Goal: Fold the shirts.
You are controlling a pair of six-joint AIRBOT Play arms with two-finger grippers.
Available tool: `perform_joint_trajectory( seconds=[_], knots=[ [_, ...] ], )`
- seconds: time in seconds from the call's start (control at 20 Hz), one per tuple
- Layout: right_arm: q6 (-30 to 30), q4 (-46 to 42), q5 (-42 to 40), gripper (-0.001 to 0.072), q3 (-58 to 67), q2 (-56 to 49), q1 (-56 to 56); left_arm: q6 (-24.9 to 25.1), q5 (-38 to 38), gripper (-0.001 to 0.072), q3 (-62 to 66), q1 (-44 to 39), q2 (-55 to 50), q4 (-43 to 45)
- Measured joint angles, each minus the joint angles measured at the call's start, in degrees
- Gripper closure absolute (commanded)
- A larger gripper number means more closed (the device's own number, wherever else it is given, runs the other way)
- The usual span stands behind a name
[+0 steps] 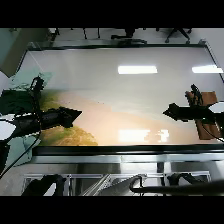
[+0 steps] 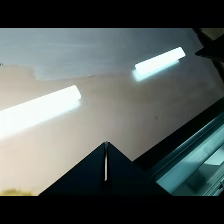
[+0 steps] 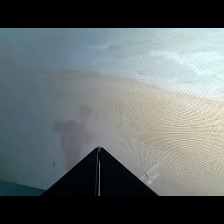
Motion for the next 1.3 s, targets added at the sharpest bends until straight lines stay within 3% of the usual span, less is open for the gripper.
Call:
perform_joint_trajectory(
  seconds=[0.2, 0.35, 0.4, 0.45, 0.5, 0.7, 0.9, 1.3],
  knots=[
    [0.0, 0.0, 0.0, 0.0693, 0.0, 0.0, 0.0, 0.0, 0.0, 0.0692, 0.1, 0.1, 0.0, 0.6],
    [0.0, 0.0, 0.0, 0.0693, 0.0, 0.0, 0.0, -1.3, -0.1, 0.0687, 3.5, 1.9, -0.9, 8.4],
    [0.0, 0.0, 0.0, 0.0693, 0.0, 0.0, 0.0, -2.5, -0.2, 0.0612, 5.4, 3.1, -1.6, 12.4],
    [0.0, 0.0, 0.0, 0.0694, 0.0, 0.0, 0.0, -3.3, -0.6, 0.0191, 7.7, 4.6, -2.8, 17.0],
    [0.0, 0.0, 0.0, 0.0693, 0.0, 0.0, 0.0, -3.9, -0.7, 0.0018, 10.0, 6.0, -4.3, 21.2],
    [0.0, 0.0, 0.0, 0.0694, 0.0, 0.0, 0.0, -4.2, 0.8, 0.0018, 19.7, 11.0, -14.4, 36.8],
    [0.0, 0.0, 0.0, 0.0693, 0.0, 0.0, 0.0, -2.6, 7.5, 0.0018, 29.6, 14.7, -30.4, 49.2],
    [1.1, 1.1, -3.3, 0.0694, 0.0, -1.3, 0.0, -1.5, 14.0, 0.0018, 51.6, 20.3, -65.9, 57.3]
  ],
)
